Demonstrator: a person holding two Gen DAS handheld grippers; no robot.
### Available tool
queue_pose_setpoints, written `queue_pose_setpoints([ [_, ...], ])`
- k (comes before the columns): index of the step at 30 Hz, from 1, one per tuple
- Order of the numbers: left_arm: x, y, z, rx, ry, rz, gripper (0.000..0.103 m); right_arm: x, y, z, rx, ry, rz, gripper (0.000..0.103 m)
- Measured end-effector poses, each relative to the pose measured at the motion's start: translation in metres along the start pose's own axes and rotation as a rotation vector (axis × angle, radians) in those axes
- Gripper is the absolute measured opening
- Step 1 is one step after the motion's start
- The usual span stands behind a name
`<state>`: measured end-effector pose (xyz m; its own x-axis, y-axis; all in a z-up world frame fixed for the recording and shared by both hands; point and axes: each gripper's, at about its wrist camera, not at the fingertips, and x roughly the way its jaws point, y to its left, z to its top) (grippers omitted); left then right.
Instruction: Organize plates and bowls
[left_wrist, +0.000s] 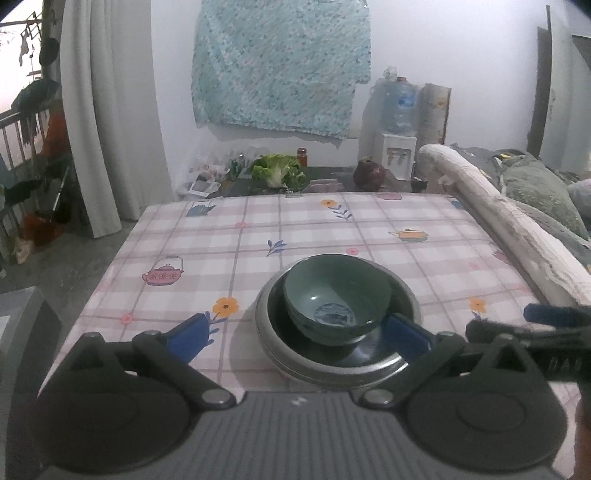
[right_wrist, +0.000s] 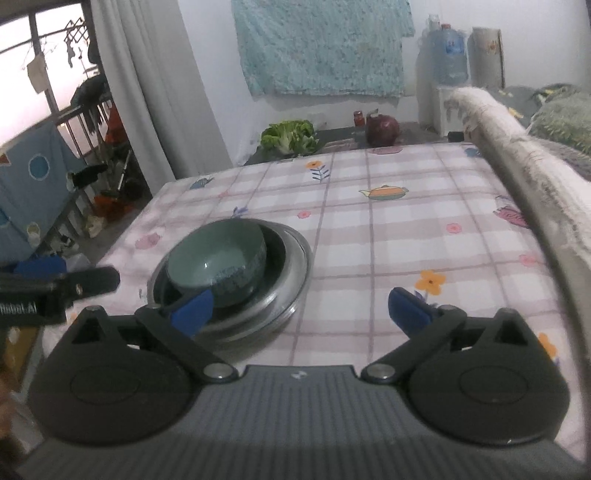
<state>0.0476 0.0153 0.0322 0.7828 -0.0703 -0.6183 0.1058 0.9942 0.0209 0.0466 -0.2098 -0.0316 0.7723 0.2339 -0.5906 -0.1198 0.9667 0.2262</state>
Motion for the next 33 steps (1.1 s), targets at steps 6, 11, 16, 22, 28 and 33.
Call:
queue_pose_setpoints([
  [6,-0.008,-0.009,-0.012,0.001,-0.001,-0.020,0.103,-0.020,-0.003,-0.028,0.055,0.019,-0.043,0.102],
  [11,-0.009,-0.018,-0.017,0.013,0.037,-0.009,0.103,-0.029,-0.003,-0.036,0.056,0.019,-0.069,0.102],
  [16,-0.008,-0.024,-0.016,0.062,0.045,0.035,0.103,-0.030,-0.004,-0.033,0.055,0.013,-0.082,0.102],
  [22,-0.003,-0.022,-0.015,0.049,0.040,0.062,0.103,-0.023,0.007,-0.029,0.025,0.038,-0.069,0.102],
  [28,0.004,-0.018,-0.015,0.009,0.091,0.062,0.103,-0.019,0.016,-0.027,-0.012,0.059,-0.072,0.102],
  [33,0.008,-0.009,-0.018,-0.038,0.130,0.068,0.103,-0.017,0.020,-0.025,-0.014,0.069,-0.065,0.102],
])
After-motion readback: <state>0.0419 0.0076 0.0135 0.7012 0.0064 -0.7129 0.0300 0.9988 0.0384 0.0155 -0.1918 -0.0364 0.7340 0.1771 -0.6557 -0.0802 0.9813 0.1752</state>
